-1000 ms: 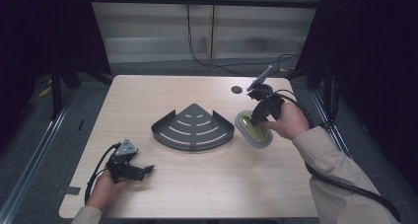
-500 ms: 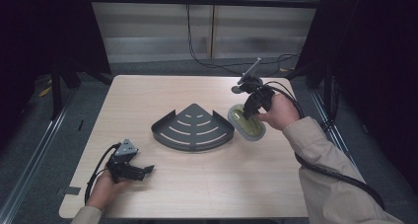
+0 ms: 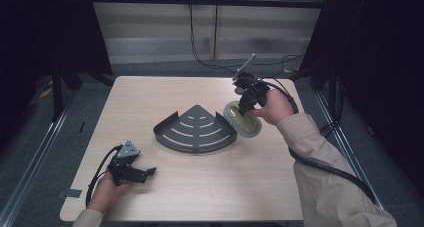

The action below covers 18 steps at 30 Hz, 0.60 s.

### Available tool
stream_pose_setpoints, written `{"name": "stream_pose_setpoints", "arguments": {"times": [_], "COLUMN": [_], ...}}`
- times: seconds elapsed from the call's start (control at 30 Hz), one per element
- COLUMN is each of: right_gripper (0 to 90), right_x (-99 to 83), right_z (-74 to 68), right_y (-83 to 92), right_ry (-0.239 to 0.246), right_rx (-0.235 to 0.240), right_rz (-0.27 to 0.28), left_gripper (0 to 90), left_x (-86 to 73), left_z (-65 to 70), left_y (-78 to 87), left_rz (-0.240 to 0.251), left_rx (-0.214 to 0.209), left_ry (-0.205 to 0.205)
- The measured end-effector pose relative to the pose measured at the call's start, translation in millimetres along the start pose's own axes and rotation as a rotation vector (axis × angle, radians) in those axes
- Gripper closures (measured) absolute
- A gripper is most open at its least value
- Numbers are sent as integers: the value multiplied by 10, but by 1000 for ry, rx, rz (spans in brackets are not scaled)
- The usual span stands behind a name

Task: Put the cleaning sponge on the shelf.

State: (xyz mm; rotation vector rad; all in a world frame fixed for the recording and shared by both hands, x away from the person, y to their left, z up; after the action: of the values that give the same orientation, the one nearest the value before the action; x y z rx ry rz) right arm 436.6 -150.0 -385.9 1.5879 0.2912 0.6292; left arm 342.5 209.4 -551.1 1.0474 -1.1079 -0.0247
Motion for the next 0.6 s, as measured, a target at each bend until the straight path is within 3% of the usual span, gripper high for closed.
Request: {"name": "stream_pose_setpoints", "arguments": {"times": [0.6], "right_gripper": [716], "right_x": [213], "right_z": [-50], "right_y": [-13], "right_ry": [4], "right_rx": [8], "right_rz": [23], "left_gripper": [83], "left_x": [0], "left_z": [0], "left_y": [0], "left_rz": [0], "left_rx": [0], "left_ry": [0]}}
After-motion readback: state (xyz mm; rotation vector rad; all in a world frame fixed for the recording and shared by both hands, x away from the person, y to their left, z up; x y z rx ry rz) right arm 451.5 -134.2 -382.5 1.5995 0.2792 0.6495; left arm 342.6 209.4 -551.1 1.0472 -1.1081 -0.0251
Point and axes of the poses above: each handheld gripper's, and its own axes: y roughly backward along the jaws, x roughly out of its top, z roughly to its right, the point moved 6 cm from there along -y, roughly forward along the jaws, and after that the axes turned 2 degrees about y, right-handed, at the moved point
